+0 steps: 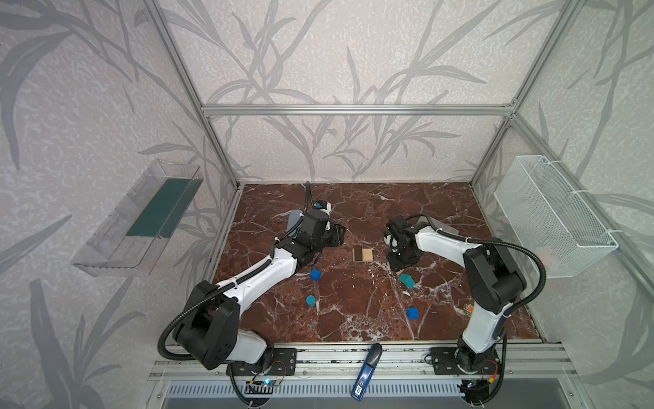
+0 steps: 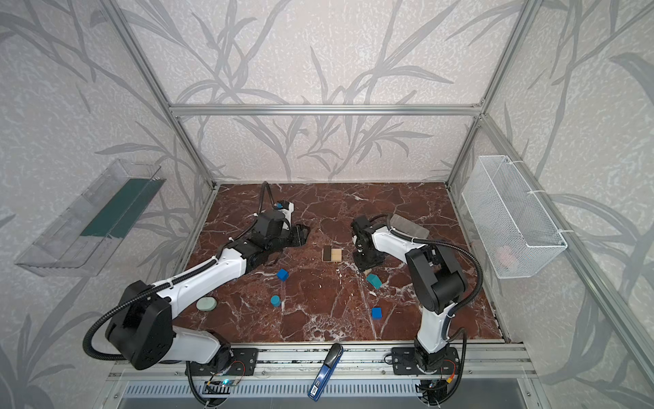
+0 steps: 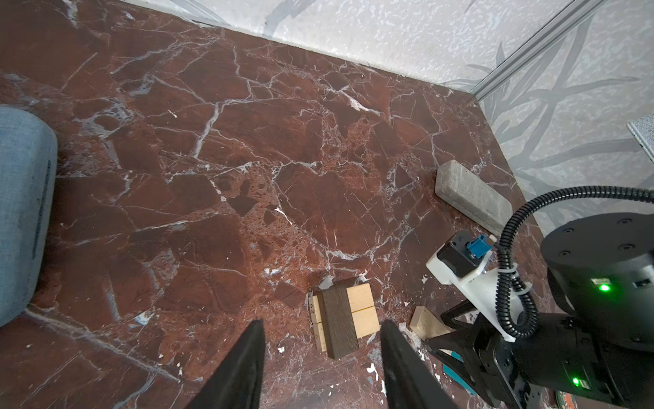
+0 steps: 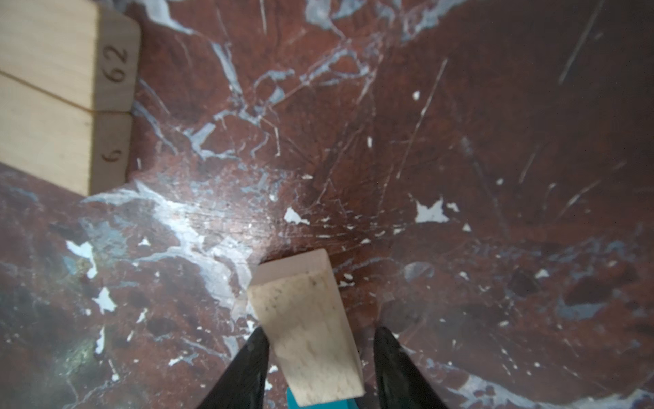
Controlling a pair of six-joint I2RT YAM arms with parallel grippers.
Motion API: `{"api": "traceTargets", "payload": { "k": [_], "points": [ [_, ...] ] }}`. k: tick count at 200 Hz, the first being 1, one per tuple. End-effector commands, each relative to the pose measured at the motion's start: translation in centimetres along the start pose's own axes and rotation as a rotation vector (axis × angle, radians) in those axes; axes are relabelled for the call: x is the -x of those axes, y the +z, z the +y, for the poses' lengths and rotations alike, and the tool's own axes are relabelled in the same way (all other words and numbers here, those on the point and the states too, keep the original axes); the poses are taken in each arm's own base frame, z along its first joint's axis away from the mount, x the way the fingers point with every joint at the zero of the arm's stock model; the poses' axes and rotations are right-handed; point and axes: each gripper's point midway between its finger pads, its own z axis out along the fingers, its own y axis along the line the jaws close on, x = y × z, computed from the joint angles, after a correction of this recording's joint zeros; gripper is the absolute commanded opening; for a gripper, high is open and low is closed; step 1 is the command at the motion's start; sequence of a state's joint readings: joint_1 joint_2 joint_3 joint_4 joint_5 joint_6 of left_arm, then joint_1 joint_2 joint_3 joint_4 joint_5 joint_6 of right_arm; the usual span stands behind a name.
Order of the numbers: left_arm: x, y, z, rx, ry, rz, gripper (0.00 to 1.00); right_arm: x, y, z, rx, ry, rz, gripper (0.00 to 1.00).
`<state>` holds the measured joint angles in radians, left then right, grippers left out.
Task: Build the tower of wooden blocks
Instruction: 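Lower the right gripper around the light wooden block beside the teal piece and close, then lift the light block and carry it to the stack with the right gripper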
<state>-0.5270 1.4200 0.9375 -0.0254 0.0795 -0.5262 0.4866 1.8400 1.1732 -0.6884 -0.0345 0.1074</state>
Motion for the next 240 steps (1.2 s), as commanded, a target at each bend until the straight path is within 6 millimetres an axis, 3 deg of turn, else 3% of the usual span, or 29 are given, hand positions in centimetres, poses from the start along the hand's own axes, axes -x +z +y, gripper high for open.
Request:
{"api": "traceTargets", "payload": {
  "k": [1, 59, 97, 162, 240],
  "points": [
    [0.2, -0.5, 0.5, 0.015, -0.01, -0.015, 0.51, -0.7, 0.6, 0.2, 0.001, 0.003, 0.028, 0.43],
    [0.3, -0.5, 0.7, 0.021, -0.011, -0.016, 0.51, -0.6, 0.4, 0.2, 0.004, 0.013, 0.023, 0.31],
    [0.0, -0.3, 0.9, 0.026, -0.01, -0.006, 0.51, 0.0, -0.9, 0.6, 0.014, 0.032, 0.003, 0.25],
    [-0.4, 0.5, 1.2, 0.03, -0.013, 0.018, 0.47, 3.0, -4.4, 3.4, 0.059, 0.021, -0.104, 0.18],
    [-0.7, 1.2, 1.6, 0.021, -0.029, 0.035, 0.46, 6.7, -5.1, 6.4, 0.136, 0.153, -0.21, 0.18]
  ]
}}
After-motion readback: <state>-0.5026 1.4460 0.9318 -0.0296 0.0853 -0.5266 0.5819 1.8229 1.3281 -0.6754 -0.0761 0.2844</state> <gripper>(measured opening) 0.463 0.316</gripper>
